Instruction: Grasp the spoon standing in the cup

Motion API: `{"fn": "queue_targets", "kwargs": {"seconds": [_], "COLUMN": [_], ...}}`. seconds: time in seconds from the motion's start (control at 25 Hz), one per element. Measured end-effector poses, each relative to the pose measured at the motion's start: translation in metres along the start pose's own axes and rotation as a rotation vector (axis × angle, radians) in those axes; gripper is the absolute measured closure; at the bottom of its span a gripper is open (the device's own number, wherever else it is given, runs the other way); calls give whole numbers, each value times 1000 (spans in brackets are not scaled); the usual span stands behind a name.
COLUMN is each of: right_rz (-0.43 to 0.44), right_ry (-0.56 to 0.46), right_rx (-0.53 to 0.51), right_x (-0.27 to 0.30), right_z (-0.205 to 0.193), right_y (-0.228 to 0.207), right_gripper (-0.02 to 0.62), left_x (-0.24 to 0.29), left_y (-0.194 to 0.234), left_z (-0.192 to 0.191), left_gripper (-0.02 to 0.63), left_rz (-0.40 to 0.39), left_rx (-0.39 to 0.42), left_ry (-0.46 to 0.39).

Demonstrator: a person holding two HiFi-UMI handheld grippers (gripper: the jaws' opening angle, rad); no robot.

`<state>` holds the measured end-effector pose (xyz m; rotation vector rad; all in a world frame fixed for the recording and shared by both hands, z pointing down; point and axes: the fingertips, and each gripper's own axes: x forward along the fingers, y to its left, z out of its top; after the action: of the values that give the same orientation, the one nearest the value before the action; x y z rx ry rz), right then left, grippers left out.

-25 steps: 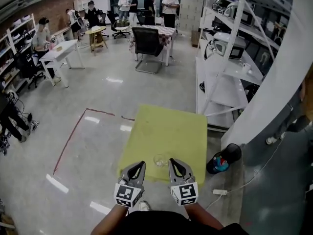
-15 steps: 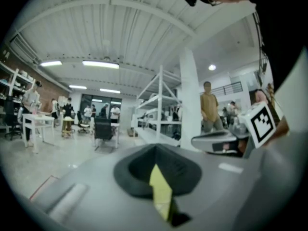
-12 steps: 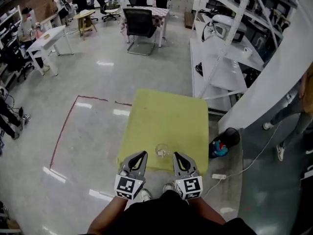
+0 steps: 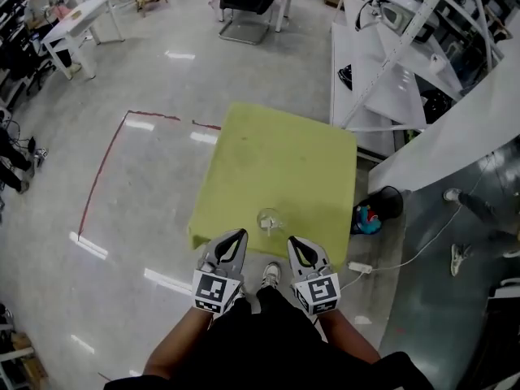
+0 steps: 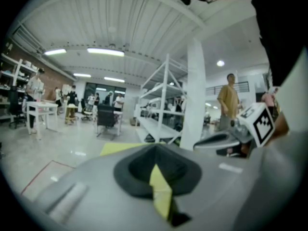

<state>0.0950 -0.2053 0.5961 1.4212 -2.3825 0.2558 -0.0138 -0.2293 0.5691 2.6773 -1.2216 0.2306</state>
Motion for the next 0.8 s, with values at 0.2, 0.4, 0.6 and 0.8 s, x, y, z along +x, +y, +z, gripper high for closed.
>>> {"fn": "queue_targets", "kwargs": {"seconds": [0.2, 0.4, 0.6, 0.8], "right_rz": [79, 139, 168, 182], "right_ry": [91, 200, 240, 265], "right_rx": [-93, -241, -422, -692], "right_x": [17, 36, 53, 68], "right_z": [-37, -73, -97, -116], "right_y": [6, 16, 21, 32], "right_gripper": [588, 484, 471, 471], "left_x": [8, 9, 11, 3], "left_y": [-1, 3, 6, 13], "left_z": [-23, -50, -66, -78], "left_gripper": [601, 601, 601, 601], "left_rz": [17, 35, 63, 92], "left_rx": [-29, -51, -71, -103], "left_ry": [54, 111, 142, 168]}}
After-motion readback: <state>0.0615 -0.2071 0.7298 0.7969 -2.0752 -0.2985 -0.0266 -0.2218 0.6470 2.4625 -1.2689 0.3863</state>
